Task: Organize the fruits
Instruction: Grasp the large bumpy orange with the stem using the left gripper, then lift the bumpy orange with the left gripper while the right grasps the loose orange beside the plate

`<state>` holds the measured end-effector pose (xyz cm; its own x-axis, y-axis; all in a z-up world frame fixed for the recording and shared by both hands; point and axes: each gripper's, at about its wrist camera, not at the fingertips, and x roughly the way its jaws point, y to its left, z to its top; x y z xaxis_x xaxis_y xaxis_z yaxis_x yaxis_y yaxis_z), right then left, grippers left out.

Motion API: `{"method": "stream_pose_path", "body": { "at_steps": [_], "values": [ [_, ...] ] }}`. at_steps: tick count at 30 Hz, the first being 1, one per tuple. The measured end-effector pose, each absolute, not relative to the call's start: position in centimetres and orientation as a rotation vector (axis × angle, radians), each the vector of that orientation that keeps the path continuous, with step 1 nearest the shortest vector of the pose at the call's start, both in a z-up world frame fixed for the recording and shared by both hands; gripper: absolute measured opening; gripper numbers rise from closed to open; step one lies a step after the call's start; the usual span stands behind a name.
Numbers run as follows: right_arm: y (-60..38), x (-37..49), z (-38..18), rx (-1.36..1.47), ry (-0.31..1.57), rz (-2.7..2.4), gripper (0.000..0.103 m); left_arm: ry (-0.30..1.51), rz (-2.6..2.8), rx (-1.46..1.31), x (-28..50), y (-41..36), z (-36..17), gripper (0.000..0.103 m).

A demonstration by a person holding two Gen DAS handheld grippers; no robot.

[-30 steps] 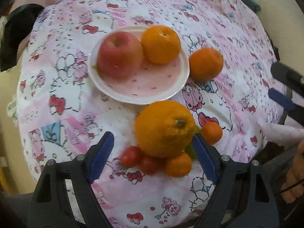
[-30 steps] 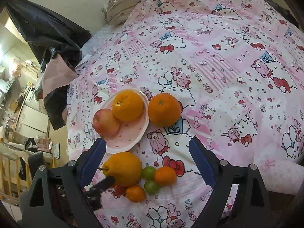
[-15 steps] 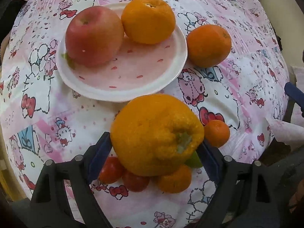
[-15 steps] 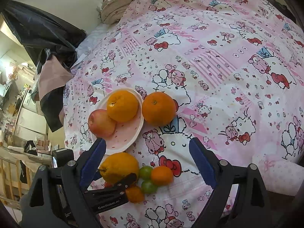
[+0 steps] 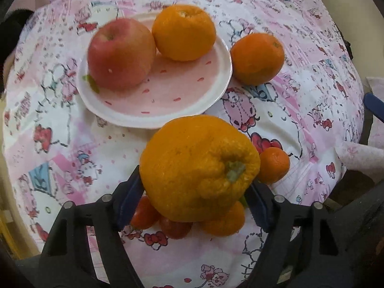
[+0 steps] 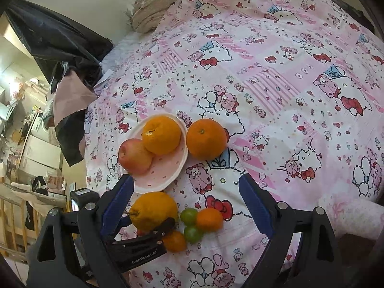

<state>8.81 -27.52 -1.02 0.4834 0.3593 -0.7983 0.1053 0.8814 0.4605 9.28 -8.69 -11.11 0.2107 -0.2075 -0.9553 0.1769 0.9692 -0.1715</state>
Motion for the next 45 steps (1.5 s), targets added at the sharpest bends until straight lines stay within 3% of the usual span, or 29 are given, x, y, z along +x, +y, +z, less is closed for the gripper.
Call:
{"method": "stream_pose_path", "body": {
  "at_steps": [17, 38, 45],
  "values": [
    [-28.6, 8.8, -1.3, 0.543, 1.07, 0.142, 0.092, 1.21, -0.244, -0.158, 7.5, -3.9, -2.5, 0.074],
    [-30.7, 15.8, -11.0, 0.693, 1.256, 0.043, 0.092, 1.244, -0.151, -0.241, 8.5, 0.2, -4.3, 0.074],
    [-30.1, 18.5, -11.9, 0.636, 1.244, 0.031, 0.093, 1.277, -0.117, -0.273, 9.1, 1.1, -5.5, 0.074]
  ]
}}
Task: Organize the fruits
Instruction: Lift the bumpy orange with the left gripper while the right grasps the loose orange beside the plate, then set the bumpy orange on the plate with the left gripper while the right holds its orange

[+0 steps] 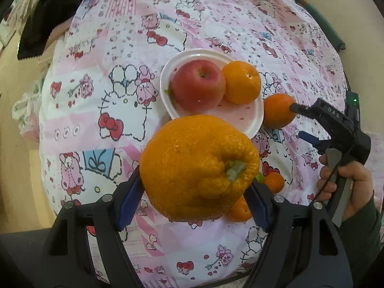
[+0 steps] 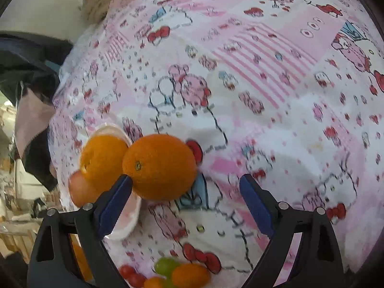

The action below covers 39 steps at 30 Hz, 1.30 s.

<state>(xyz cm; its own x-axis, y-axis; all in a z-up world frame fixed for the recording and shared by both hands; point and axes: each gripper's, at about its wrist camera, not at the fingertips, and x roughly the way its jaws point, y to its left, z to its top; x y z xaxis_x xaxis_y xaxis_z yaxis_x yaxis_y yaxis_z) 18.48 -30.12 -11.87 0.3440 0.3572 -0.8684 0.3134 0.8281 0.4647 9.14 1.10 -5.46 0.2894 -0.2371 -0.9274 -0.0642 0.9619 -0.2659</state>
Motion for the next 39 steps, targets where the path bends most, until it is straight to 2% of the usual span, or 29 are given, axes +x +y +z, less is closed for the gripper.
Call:
{"method": "stream_pose_path", "body": {
  "at_steps": [7, 12, 16, 19, 20, 29, 39],
  "values": [
    [-30.2, 19.7, -12.6, 0.732, 1.262, 0.067, 0.093, 1.261, -0.109, -0.264, 9.7, 1.0, -5.2, 0.074],
    [-28.2, 19.9, -11.4, 0.664, 1.233, 0.123, 0.093, 1.268, -0.107, -0.27, 9.9, 1.1, -5.3, 0.074],
    [-26.9, 20.5, -13.8, 0.607, 1.329, 0.107, 0.093, 1.272, -0.101, -0.271, 9.9, 1.4, -5.5, 0.074],
    [-27.0, 20.7, -15.3, 0.626, 1.362, 0.101, 0.084, 1.274, -0.087, -0.274, 10.1, 1.6, -5.7, 0.074],
    [-27.0, 20.8, -15.3, 0.635, 1.353, 0.113, 0.075, 1.274, -0.084, -0.277, 10.1, 1.6, -5.8, 0.074],
    [-27.6, 20.3, -14.0, 0.61, 1.318, 0.119, 0.072, 1.249, -0.07, -0.272, 10.2, 1.8, -5.5, 0.074],
    [-28.4, 19.1, -9.8, 0.578, 1.233, 0.124, 0.072, 1.211, -0.067, -0.265, 10.1, 1.7, -4.7, 0.074]
  ]
}}
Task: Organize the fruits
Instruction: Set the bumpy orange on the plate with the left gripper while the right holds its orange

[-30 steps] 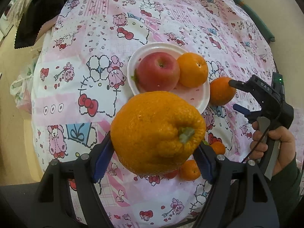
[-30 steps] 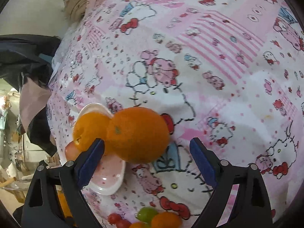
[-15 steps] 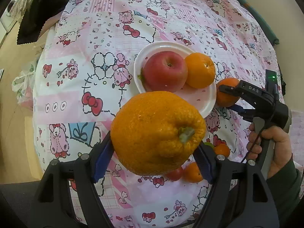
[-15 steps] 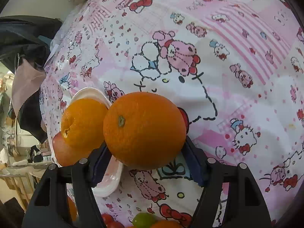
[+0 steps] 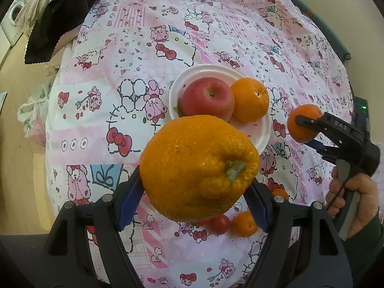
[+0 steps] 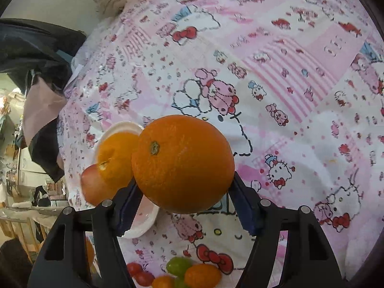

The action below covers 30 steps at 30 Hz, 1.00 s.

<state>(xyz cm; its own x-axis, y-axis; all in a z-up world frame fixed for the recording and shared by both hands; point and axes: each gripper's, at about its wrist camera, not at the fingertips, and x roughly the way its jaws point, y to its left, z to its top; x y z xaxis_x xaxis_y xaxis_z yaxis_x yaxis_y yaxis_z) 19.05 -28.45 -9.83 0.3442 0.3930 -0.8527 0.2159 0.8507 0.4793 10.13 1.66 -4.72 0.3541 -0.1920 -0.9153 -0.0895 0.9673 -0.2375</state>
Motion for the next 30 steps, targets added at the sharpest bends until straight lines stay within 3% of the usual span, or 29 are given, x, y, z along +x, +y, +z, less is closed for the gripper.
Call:
{"method": "stream_pose_path", "body": {
  "at_steps": [30],
  "values": [
    [-24.5, 11.4, -0.9, 0.488, 1.154, 0.305, 0.072, 1.08, -0.107, -0.241, 8.2, 0.8, -1.2, 0.074]
  ]
}}
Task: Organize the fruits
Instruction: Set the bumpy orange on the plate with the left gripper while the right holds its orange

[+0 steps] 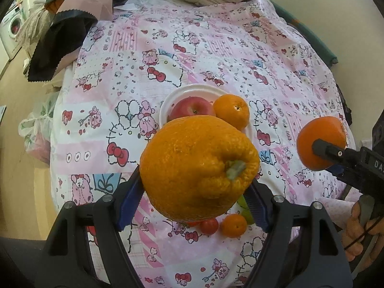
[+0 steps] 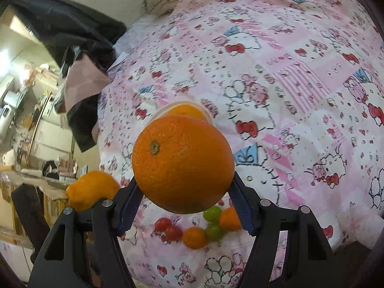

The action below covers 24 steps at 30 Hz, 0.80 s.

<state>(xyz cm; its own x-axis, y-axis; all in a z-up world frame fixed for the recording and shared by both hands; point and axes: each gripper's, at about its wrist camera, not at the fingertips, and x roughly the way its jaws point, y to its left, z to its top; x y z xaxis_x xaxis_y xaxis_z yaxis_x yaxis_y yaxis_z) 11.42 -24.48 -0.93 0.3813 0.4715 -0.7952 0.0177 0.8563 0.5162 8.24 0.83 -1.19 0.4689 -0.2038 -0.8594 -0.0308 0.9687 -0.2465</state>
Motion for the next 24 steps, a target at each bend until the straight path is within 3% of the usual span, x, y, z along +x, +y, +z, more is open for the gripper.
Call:
{"method": "stream_pose_path", "body": {
  "at_steps": [13, 24],
  "values": [
    [-21.8, 13.2, 2.2, 0.425, 1.135, 0.414, 0.072, 1.06, -0.179, -0.25, 11.5, 1.0, 2.6, 0.074],
    [-22.4, 16.7, -0.7, 0.463, 1.162, 0.402, 0.072, 1.072, -0.182, -0.208, 19.4, 0.2, 2.1, 0.074]
  ]
}}
